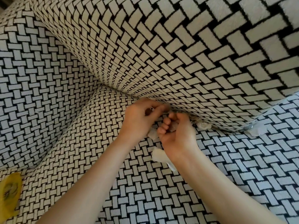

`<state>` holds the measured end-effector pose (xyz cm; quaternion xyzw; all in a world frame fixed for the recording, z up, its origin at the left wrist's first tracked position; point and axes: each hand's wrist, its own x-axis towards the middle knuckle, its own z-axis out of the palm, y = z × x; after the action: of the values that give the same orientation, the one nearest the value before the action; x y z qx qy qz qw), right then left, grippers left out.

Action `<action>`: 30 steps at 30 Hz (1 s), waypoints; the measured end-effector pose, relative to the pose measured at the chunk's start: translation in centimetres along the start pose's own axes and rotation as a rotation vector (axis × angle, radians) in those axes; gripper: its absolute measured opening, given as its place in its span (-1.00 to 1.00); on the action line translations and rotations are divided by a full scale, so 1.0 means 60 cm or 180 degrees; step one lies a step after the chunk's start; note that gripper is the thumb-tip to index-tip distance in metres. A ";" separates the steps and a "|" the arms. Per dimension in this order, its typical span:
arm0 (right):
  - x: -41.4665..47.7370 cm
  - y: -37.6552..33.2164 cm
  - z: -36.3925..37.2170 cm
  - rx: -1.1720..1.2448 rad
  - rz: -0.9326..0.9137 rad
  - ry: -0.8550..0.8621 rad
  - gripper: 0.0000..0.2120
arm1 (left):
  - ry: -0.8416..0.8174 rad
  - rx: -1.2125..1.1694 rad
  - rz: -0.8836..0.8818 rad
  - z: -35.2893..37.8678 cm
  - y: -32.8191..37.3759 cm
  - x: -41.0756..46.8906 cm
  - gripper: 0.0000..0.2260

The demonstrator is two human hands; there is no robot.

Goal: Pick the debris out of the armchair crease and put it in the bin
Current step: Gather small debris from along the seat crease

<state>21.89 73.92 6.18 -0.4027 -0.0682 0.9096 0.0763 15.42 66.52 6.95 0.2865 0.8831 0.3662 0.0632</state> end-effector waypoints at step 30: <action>-0.035 0.082 0.022 -0.0864 0.1131 -0.1917 -0.51 | -0.0544 -0.0398 -0.0737 -0.154 -0.040 -0.108 -0.85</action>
<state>21.87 68.63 7.68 -0.1292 -0.1366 0.9690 -0.1602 16.71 55.97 11.38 0.2084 0.8771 0.3850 0.1977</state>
